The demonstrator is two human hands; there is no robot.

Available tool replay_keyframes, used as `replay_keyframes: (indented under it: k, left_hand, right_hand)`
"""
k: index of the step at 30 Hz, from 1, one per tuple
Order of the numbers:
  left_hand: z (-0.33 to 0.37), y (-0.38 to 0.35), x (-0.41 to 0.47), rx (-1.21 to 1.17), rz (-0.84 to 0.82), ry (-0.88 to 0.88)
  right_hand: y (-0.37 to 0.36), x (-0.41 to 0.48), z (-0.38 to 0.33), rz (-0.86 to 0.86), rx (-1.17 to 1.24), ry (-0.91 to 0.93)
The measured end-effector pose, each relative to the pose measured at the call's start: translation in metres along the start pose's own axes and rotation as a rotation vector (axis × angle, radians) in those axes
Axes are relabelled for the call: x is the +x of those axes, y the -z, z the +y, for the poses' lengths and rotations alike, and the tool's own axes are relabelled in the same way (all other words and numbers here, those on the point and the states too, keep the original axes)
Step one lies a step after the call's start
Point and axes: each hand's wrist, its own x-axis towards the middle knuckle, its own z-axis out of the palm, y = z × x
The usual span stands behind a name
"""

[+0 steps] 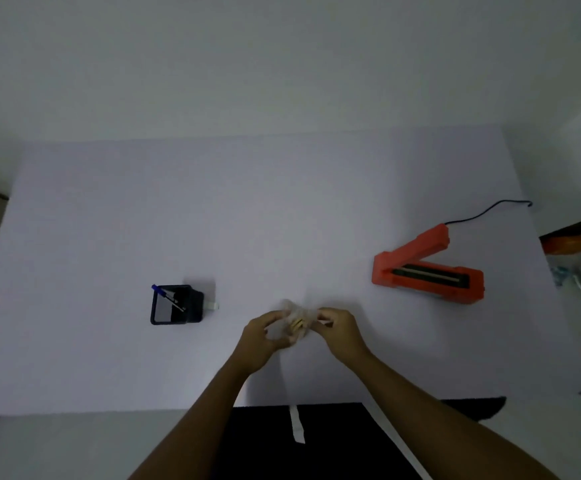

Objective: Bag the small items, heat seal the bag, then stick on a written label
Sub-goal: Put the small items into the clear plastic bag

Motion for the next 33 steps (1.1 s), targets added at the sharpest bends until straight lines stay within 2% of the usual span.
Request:
replay_keyframes:
  k: [4,9,15,23,29,33]
  left_hand:
    - [-0.001,0.001,0.004,-0.002,-0.040,0.031]
    - [-0.003,-0.004,0.004,-0.088,-0.091,0.042]
    - [0.000,-0.006,0.010,-0.196,0.026,0.041]
    - [0.006,0.008,0.009,-0.267,-0.190,0.100]
    - [0.006,0.015,0.007,-0.342,-0.208,0.115]
    - [0.003,0.012,0.008,-0.379,-0.147,0.127]
  right_hand:
    - [0.001,0.003,-0.003,-0.054,-0.001,-0.001]
    - [0.005,0.002,0.009,-0.041,0.013,-0.049]
    - [0.012,-0.003,0.015,-0.076,0.051,-0.090]
    - [0.010,-0.005,0.009,-0.166,0.083,-0.128]
    - [0.012,-0.002,0.008,-0.155,0.182,-0.206]
    - [0.013,-0.002,0.008,-0.153,0.222,-0.226]
